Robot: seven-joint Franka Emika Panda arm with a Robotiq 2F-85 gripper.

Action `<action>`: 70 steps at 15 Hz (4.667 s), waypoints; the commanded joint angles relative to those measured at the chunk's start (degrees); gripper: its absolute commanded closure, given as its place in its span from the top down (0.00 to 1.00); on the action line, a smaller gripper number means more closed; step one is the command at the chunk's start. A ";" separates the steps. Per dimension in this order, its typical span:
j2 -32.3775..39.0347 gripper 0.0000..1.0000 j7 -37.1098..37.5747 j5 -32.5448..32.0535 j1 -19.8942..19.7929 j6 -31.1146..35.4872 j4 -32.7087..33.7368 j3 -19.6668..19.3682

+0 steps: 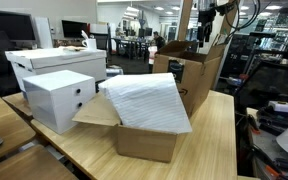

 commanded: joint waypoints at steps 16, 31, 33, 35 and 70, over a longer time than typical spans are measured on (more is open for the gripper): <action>-2.85 1.00 4.53 21.56 14.51 -0.71 4.19 13.86; 6.72 0.75 4.13 40.93 21.40 12.44 -0.10 20.35; 8.50 0.68 3.79 40.32 22.30 14.09 0.95 21.57; 9.95 0.56 3.82 39.83 23.20 15.35 1.63 22.74; 26.03 0.03 13.03 22.70 23.92 16.56 5.88 18.61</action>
